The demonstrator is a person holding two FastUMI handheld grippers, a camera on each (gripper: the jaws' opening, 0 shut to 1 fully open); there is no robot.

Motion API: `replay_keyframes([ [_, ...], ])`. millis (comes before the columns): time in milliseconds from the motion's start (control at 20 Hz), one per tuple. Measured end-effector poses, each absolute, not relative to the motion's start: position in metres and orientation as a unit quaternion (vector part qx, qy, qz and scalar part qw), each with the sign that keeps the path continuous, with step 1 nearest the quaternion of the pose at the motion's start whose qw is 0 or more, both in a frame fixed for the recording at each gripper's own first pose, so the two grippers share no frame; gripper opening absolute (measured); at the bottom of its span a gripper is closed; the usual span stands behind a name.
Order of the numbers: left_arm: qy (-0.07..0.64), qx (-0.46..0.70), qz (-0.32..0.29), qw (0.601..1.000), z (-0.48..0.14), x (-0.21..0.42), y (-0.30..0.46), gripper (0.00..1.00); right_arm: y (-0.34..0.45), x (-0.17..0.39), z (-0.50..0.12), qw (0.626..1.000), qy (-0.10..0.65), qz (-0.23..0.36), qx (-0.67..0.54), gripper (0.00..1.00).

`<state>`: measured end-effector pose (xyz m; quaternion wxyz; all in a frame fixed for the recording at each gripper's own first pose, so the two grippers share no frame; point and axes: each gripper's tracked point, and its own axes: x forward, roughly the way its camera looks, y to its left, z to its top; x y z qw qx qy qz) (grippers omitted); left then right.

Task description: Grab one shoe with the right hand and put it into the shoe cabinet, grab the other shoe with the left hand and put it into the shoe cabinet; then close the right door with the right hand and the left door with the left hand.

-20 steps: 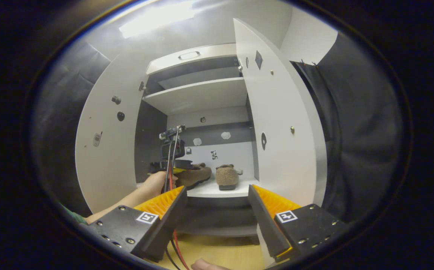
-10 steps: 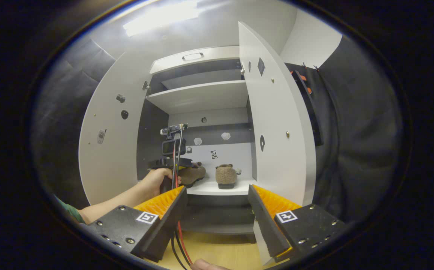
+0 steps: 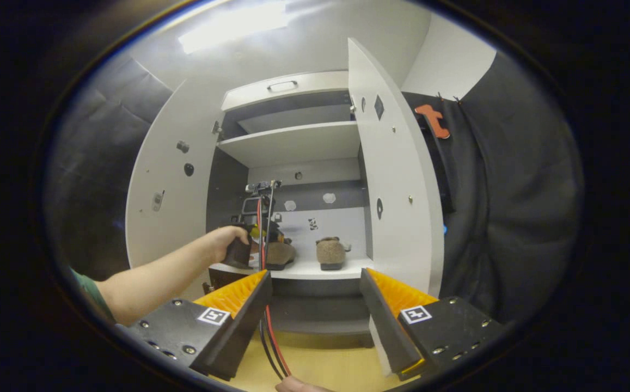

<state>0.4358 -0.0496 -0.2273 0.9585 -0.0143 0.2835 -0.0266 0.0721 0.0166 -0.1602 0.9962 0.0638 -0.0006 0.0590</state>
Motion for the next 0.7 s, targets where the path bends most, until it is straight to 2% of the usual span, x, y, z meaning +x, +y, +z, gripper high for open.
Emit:
replay_keyframes([
  [50,0.298,-0.012,-0.033,0.954,-0.228,0.432,-0.053,0.94,0.017,0.069,-0.162,0.996,0.001,0.058,0.062,0.98],
  [150,0.316,-0.003,-0.035,0.948,-0.223,0.418,-0.058,0.92,0.019,0.059,-0.164,0.997,0.003,0.057,0.059,0.98],
  [200,0.307,-0.012,-0.047,0.951,-0.214,0.412,-0.064,0.96,0.02,0.055,-0.163,0.997,0.002,0.056,0.057,0.98],
  [300,0.293,-0.028,-0.06,0.954,-0.194,0.394,-0.074,0.98,0.019,0.047,-0.165,0.997,-0.001,0.048,0.053,0.98],
  [700,0.156,0.007,-0.047,0.987,-0.104,0.251,-0.044,0.97,0.009,-0.004,-0.168,0.998,-0.004,0.02,0.065,0.98],
])
